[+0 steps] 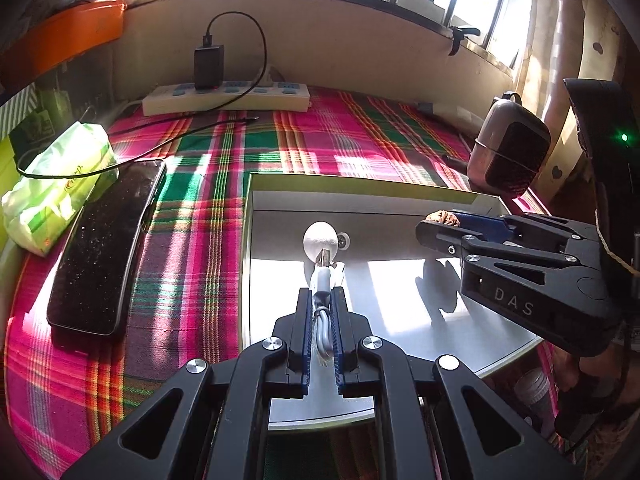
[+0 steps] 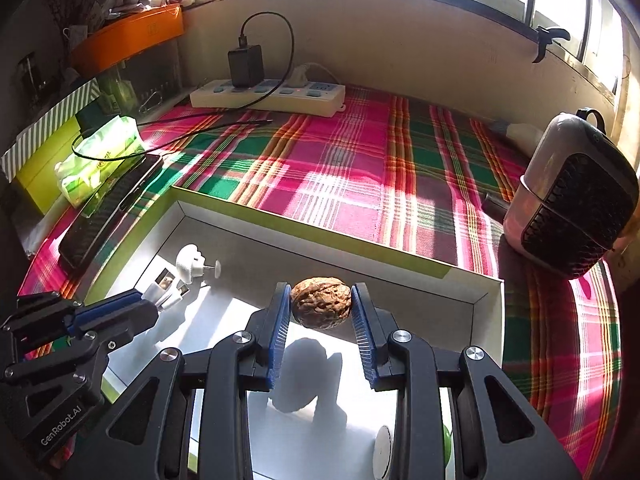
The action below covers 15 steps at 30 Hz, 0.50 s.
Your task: Organize objects
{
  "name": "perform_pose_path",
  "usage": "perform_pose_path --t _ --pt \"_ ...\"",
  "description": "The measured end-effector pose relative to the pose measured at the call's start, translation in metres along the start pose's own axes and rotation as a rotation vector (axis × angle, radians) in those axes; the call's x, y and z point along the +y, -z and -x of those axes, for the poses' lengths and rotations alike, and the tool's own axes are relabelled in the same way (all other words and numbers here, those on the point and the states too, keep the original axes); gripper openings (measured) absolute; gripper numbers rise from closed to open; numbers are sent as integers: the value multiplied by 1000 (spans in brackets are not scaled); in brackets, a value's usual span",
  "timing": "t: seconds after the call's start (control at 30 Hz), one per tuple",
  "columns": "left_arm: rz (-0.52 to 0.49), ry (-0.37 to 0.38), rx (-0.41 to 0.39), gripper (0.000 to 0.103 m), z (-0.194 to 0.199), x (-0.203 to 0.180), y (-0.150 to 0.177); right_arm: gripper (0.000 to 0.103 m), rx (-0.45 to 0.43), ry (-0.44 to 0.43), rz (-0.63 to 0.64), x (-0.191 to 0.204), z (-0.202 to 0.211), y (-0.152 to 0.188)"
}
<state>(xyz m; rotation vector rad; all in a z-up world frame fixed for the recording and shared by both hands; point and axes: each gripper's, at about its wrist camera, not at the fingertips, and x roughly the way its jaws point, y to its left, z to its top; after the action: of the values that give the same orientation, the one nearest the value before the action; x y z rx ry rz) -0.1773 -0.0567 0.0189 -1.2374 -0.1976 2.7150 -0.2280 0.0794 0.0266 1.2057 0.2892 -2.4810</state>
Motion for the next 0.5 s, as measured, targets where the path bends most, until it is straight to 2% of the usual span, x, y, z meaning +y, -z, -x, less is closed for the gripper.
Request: perform_pose_path --t 0.5 --pt "-22 -20 -1 8 -1 -3 1 32 38 13 -17 -4 -16 -5"
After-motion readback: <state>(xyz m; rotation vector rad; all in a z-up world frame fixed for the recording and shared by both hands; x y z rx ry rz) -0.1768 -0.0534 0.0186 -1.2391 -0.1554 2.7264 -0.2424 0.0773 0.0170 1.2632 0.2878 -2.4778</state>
